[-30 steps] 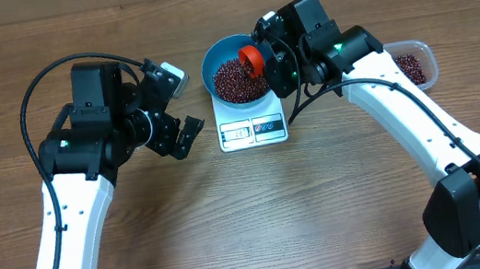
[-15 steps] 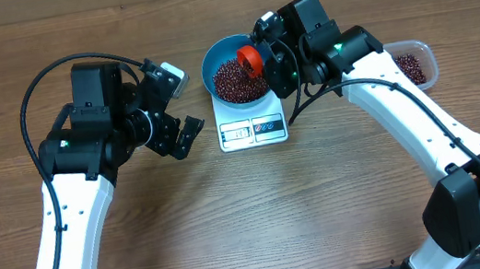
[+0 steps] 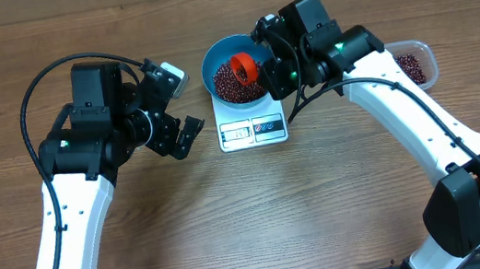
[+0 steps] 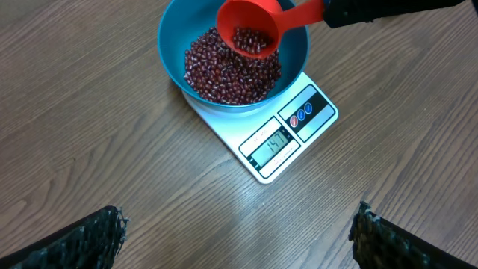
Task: Scoop item into bowl and weigh 150g on scale
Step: 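Tip the scoop and shake small amounts of beans into the bowl, then carry the scoop right back over the bean tub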
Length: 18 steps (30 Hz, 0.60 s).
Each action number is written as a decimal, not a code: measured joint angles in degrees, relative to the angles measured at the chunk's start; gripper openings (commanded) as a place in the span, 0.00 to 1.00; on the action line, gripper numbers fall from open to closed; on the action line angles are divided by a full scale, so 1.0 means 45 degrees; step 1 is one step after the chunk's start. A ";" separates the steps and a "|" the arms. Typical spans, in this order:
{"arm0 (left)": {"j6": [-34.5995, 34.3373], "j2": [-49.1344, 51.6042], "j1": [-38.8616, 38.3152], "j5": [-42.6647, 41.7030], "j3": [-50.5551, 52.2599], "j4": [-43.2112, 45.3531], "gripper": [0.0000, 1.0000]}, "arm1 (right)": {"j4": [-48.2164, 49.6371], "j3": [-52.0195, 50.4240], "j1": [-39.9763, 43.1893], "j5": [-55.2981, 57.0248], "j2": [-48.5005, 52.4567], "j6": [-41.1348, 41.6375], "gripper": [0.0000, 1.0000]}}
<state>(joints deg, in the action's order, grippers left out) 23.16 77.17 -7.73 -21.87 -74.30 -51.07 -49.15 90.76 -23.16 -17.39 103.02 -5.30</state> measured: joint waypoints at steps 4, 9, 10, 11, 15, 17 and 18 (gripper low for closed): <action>0.0000 0.0000 0.0000 0.0000 0.0000 0.0000 1.00 | -0.0063 0.0000 0.0389 -0.0792 0.0000 0.0175 0.04; 0.0000 0.0000 0.0000 0.0000 0.0000 0.0000 1.00 | -0.0087 0.0000 0.1161 -0.1904 0.0000 0.0369 0.04; 0.0000 0.0000 0.0000 0.0000 0.0000 0.0000 1.00 | -0.0087 0.0000 0.1345 -0.2210 0.0000 0.0393 0.04; 0.0000 0.0000 0.0000 0.0000 0.0000 0.0000 0.99 | -0.0087 0.0000 0.1496 -0.2463 0.0000 0.0418 0.04; 0.0000 0.0000 0.0000 0.0000 0.0000 0.0000 1.00 | -0.0092 0.0000 0.2132 -0.3706 0.0000 0.0466 0.04; 0.0000 0.0000 0.0000 0.0000 0.0000 0.0000 1.00 | -0.0097 0.0000 0.2453 -0.4405 0.0000 0.0476 0.04; -0.0005 0.0000 0.0000 0.0000 0.0000 0.0000 1.00 | -0.0102 0.0000 0.2555 -0.4648 0.0000 0.0471 0.04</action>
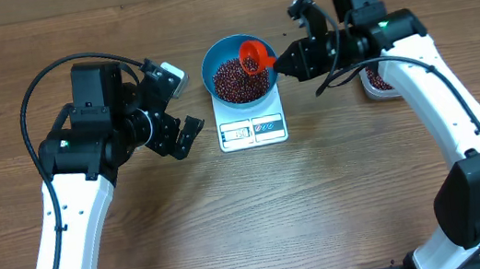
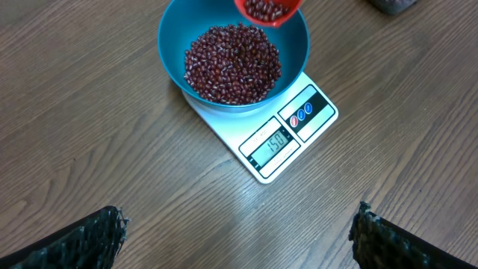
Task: Scoop item into bowl and weigh 150g on scale
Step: 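Carry the scoop right back over the bean tub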
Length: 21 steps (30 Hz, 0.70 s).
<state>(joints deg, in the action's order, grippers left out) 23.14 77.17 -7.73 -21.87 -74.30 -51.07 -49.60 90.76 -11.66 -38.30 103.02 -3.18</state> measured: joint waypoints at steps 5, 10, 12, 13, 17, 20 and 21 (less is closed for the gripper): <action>0.0000 0.0000 0.0000 0.0000 0.0000 0.0000 1.00 | 0.0010 0.0000 0.1035 -0.1977 0.0000 0.0015 0.04; 0.0005 0.0000 0.0000 0.0000 0.0000 0.0000 0.99 | -0.0160 0.0000 0.2443 -0.3750 -0.0024 0.0039 0.04; 0.0005 0.0000 0.0000 0.0000 0.0000 0.0000 0.99 | -0.0355 0.0000 0.3152 -0.4299 -0.0112 0.0044 0.04; 0.0005 0.0000 0.0000 0.0000 0.0000 0.0000 1.00 | -0.0466 0.0000 0.3497 -0.4512 -0.0180 0.0039 0.04; 0.0000 0.0000 0.0000 0.0000 0.0000 0.0000 1.00 | -0.1409 0.0049 0.5056 -0.5027 -0.0544 -0.0087 0.04; 0.0005 0.0000 0.0000 0.0000 0.0000 0.0005 0.99 | -0.2341 0.0121 0.6159 -0.5187 -0.0670 -0.0525 0.04; 0.0000 0.0000 0.0000 0.0000 0.0000 0.0005 1.00 | -0.2681 0.0131 0.6533 -0.5168 -0.0675 -0.0680 0.04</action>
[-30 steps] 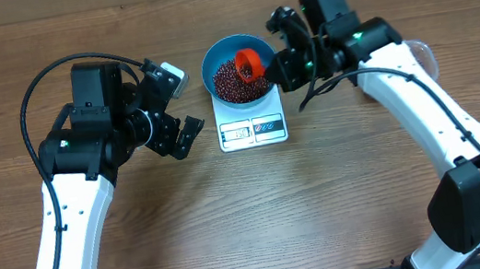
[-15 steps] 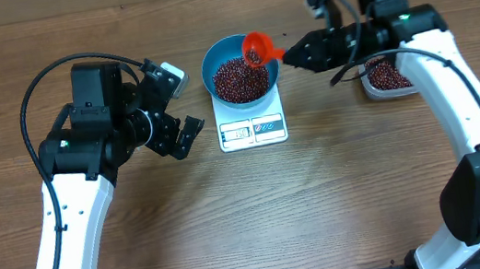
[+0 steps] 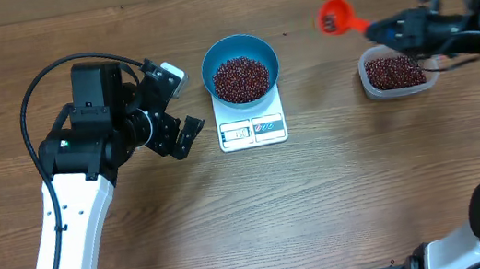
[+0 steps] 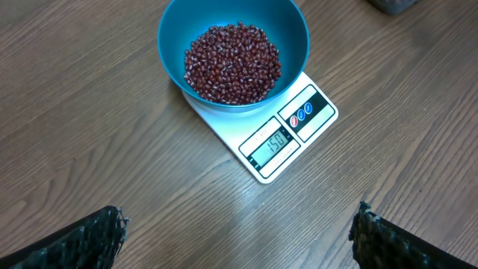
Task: Scoop item into bowl and weigh 150g on scale
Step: 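Carry the scoop right back over the bean tub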
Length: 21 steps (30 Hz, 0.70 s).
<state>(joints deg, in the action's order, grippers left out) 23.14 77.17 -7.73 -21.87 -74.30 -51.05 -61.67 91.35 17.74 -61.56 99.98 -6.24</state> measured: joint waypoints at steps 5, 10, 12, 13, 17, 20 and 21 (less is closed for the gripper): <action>0.0005 0.0000 0.0000 0.0000 0.0000 0.0000 0.99 | -0.1005 0.0015 0.1234 0.1156 -0.0005 -0.0398 0.04; 0.0005 0.0000 0.0000 0.0000 0.0000 -0.0005 1.00 | -0.1535 0.0019 0.1404 0.3478 -0.0005 -0.0525 0.04; 0.0005 0.0000 0.0000 0.0000 0.0000 0.0000 1.00 | -0.1540 0.0019 0.1355 0.4532 -0.0005 -0.0442 0.04; 0.0005 0.0000 0.0000 0.0000 0.0000 -0.0005 1.00 | -0.1540 0.0019 0.1321 0.5129 -0.0005 -0.0311 0.04; 0.0005 0.0000 0.0000 0.0000 0.0000 0.0000 1.00 | -0.1535 0.0019 0.1049 0.7480 -0.0005 0.0277 0.04; 0.0005 0.0000 0.0000 0.0000 0.0000 0.0000 1.00 | -0.1549 0.0019 0.0491 0.9267 -0.0005 0.0777 0.04; 0.0005 0.0000 0.0000 0.0000 0.0000 0.0000 0.99 | -0.1569 0.0019 0.0214 0.9894 -0.0005 0.0967 0.04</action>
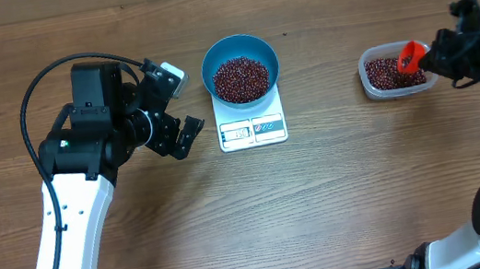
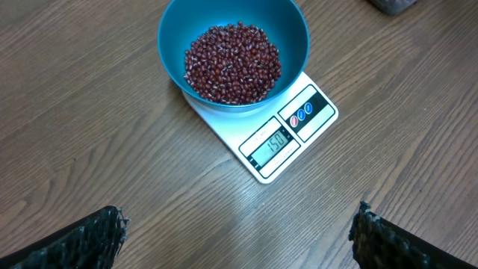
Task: Scoop item into bowl and weigh 150g on scale
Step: 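Carry the scoop right back over the bean tub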
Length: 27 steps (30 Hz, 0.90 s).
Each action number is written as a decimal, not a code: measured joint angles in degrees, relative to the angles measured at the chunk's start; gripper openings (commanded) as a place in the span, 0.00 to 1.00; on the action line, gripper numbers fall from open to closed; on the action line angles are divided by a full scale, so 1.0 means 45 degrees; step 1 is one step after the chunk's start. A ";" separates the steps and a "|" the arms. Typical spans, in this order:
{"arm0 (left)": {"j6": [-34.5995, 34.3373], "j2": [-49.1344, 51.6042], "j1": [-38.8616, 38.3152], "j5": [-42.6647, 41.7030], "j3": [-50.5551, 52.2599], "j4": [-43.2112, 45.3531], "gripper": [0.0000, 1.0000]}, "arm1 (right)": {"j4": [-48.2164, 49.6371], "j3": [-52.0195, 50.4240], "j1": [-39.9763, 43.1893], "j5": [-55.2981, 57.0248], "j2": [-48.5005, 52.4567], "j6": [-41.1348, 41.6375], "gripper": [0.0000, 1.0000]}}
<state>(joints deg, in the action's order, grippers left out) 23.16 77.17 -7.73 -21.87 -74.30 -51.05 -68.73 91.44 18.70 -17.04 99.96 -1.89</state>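
Observation:
A blue bowl (image 1: 240,64) heaped with dark red beans (image 2: 232,62) rests on a small white scale (image 1: 251,122); in the left wrist view its display (image 2: 269,146) reads 150. At the far right my right gripper (image 1: 435,57) is shut on the handle of a red scoop (image 1: 410,56), whose cup is tipped over a clear tub of beans (image 1: 392,73). My left gripper (image 1: 180,114) hangs open to the left of the scale, with nothing between its fingertips (image 2: 97,235).
Bare wooden tabletop (image 1: 323,198) surrounds the scale. The left arm's black cable (image 1: 47,81) loops at the left. The tub sits near the table's right side, under the right arm.
My right gripper has moved right and toward the front with the red scoop, from above and left of the tub to over it. The left arm, bowl and scale stay put.
At first the right gripper held the scoop, with beans, over the blue bowl and the scale read about 147. Then the scoop sat at the bowl's far rim and the display read 150. After that the scoop was away near the tub, and now over it.

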 measured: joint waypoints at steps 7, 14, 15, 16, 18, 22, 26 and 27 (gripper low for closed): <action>0.0000 0.0000 0.0000 0.0000 0.0000 -0.0005 0.99 | -0.0073 0.0000 -0.2584 0.4405 0.0000 0.1234 0.04; 0.0000 0.0000 0.0000 0.0000 0.0000 -0.0005 1.00 | -0.0092 0.0000 -0.4371 0.7567 0.0000 0.1953 0.04; 0.0000 0.0000 0.0000 0.0000 0.0000 -0.0005 1.00 | -0.0117 0.0000 -0.4546 0.7927 0.0000 0.2050 0.04; 0.0000 0.0000 0.0000 0.0000 0.0000 -0.0005 1.00 | -0.0160 0.0000 -0.4702 0.8272 0.0000 0.2157 0.04; 0.0000 0.0000 0.0000 0.0000 0.0000 0.0000 1.00 | -0.0233 0.0000 -0.4959 0.8777 0.0000 0.2307 0.04; 0.0000 0.0000 0.0000 0.0000 0.0000 -0.0005 1.00 | -0.0345 0.0000 -0.5100 0.9233 0.0000 0.2516 0.04; 0.0000 0.0000 0.0000 0.0000 0.0000 -0.0005 0.99 | -0.0403 0.0000 -0.5090 0.9233 0.0000 0.2657 0.04; -0.0005 0.0000 0.0000 0.0000 0.0000 -0.0005 1.00 | -0.0389 0.0000 -0.5071 0.9097 0.0000 0.2691 0.04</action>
<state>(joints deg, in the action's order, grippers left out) 23.14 77.17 -7.73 -21.87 -74.30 -51.07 -70.48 91.44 -4.12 23.90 99.96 10.22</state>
